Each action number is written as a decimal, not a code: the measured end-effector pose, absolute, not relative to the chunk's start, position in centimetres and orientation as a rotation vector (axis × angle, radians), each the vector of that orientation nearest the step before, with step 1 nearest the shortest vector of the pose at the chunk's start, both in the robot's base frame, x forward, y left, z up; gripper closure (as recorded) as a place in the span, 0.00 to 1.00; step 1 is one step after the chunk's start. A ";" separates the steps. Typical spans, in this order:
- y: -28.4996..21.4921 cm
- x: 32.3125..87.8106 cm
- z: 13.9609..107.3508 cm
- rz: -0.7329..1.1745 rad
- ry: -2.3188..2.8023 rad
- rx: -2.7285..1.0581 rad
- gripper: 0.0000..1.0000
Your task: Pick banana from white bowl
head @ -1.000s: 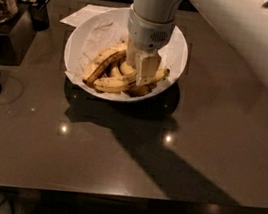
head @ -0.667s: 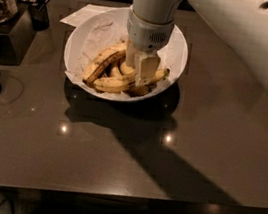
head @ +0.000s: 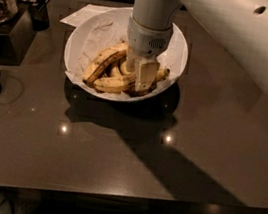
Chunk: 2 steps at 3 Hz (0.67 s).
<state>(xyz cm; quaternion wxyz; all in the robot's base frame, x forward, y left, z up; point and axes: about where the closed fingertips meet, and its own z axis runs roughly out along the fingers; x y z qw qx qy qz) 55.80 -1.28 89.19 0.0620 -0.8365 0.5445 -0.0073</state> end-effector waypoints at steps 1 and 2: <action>-1.5 55.7 88.2 0.003 1.670 -2.531 0.50; -1.8 55.8 87.6 0.007 1.725 -2.501 0.68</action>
Offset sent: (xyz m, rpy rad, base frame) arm -0.0067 -0.0169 -0.0226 -0.0320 0.0727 -0.1089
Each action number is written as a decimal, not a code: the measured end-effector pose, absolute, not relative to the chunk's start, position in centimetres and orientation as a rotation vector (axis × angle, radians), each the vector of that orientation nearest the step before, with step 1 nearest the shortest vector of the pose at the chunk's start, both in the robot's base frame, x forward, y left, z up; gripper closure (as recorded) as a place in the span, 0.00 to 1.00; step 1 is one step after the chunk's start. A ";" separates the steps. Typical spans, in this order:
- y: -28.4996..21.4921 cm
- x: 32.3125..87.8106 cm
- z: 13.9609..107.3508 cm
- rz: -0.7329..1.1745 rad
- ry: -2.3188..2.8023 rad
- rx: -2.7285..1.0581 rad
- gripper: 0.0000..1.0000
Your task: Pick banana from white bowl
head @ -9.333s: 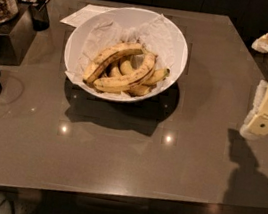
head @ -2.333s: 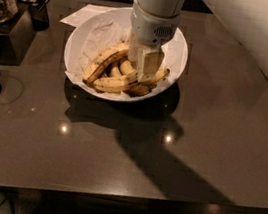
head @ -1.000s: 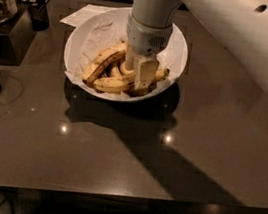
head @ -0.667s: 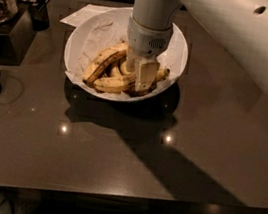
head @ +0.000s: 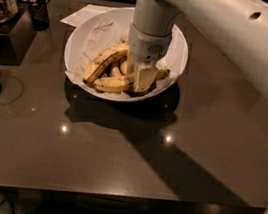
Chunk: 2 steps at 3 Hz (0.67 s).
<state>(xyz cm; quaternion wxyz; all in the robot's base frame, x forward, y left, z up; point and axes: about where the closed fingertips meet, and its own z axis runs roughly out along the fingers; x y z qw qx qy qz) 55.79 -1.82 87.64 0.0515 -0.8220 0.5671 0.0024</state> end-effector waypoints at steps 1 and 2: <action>-1.8 55.8 87.6 0.007 1.727 -2.500 0.91; -1.8 55.8 87.6 0.007 1.727 -2.500 1.00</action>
Offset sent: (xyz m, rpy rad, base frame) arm 0.0000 -0.0001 -0.0001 0.0000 0.0001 -0.0013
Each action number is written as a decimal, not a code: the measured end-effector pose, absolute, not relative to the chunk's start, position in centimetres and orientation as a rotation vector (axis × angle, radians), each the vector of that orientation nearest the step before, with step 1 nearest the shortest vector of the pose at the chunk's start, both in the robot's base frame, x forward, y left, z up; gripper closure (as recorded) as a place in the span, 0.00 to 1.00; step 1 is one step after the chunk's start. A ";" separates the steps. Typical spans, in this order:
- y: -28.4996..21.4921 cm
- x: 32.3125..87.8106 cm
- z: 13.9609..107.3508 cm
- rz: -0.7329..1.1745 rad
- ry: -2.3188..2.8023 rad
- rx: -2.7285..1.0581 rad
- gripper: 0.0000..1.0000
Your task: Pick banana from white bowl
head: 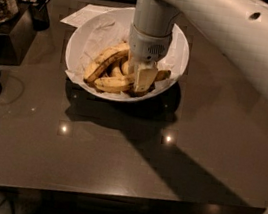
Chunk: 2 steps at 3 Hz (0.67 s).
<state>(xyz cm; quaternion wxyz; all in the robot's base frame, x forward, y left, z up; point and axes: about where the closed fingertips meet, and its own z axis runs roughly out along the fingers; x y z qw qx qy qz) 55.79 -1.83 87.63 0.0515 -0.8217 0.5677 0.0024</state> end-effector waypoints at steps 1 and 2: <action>-2.1 55.3 89.2 -0.001 1.761 -2.424 1.00; -2.3 54.6 91.2 0.033 1.825 -2.342 1.00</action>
Offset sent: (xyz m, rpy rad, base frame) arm -0.0278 -0.0158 0.0617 0.0935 0.0203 -0.1994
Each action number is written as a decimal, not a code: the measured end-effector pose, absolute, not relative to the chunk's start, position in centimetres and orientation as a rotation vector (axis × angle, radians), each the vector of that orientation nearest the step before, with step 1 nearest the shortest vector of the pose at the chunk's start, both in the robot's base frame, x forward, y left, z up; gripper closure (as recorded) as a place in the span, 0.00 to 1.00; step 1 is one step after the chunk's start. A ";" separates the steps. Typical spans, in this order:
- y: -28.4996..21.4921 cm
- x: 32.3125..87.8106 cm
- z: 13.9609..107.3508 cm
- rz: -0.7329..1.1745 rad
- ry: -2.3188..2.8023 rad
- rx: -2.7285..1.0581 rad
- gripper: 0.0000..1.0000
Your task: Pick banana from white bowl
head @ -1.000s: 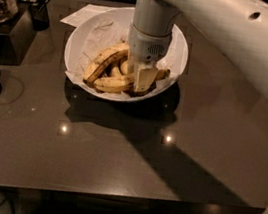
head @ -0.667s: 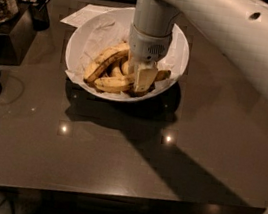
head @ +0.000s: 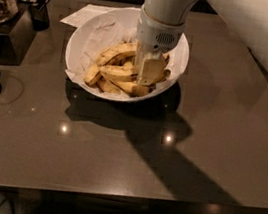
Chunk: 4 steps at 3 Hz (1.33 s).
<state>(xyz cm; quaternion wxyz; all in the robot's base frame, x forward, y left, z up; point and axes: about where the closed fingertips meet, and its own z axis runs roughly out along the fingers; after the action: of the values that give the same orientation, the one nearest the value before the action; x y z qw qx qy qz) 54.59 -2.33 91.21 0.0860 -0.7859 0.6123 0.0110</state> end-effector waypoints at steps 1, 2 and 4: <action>-2.4 54.1 93.8 0.047 1.860 -2.270 1.00; -1.9 54.5 94.5 0.025 1.848 -2.259 1.00; 1.4 51.4 100.3 -0.093 1.704 -2.319 1.00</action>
Offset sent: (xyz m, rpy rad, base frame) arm -0.0042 -0.0012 0.0208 0.0282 -0.0068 -0.0389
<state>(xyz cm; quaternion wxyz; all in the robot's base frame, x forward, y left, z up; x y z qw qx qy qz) 51.38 1.43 100.31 0.1307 -0.7985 0.5868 -0.0320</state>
